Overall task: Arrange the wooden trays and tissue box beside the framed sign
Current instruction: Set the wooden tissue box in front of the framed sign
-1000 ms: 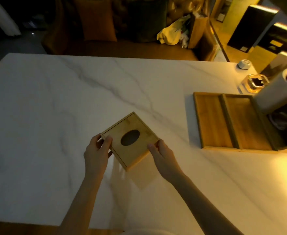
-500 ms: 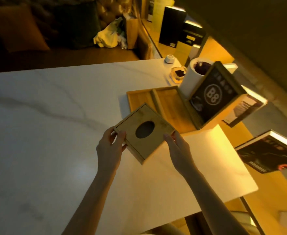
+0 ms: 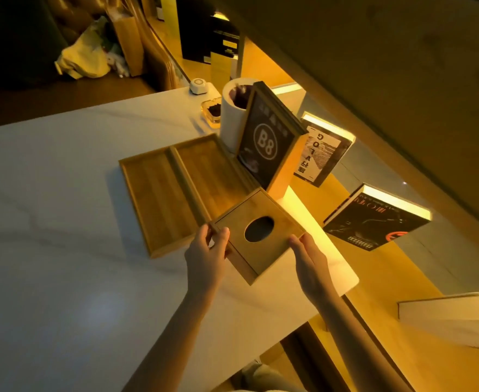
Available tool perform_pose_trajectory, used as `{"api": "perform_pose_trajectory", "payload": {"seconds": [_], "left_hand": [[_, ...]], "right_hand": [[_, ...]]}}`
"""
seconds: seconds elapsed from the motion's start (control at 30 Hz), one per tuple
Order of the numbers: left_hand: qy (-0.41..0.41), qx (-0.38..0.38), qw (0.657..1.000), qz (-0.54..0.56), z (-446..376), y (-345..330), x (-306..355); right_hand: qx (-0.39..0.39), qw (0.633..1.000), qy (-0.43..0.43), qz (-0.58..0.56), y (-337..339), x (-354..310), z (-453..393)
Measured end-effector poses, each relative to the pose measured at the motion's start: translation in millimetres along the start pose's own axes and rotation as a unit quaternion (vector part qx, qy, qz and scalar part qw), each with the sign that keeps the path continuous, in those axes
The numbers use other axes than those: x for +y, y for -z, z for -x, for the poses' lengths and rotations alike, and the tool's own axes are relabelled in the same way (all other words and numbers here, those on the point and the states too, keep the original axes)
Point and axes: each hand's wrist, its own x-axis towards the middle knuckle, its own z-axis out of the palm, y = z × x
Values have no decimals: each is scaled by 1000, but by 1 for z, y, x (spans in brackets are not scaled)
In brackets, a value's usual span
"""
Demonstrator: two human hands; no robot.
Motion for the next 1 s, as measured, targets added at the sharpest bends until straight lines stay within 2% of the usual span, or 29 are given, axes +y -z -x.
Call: {"api": "perform_pose_trajectory", "payload": {"seconds": [0.27, 0.8, 1.0], "left_hand": [[20, -26, 999, -19, 7, -36, -6], [28, -35, 998, -33, 4, -56, -23], [33, -78, 996, -33, 8, -59, -29]], "right_hand": [[11, 999, -35, -31, 17, 39, -13], [-8, 997, -61, -35, 25, 57, -26], [21, 998, -48, -19, 24, 57, -22]]}}
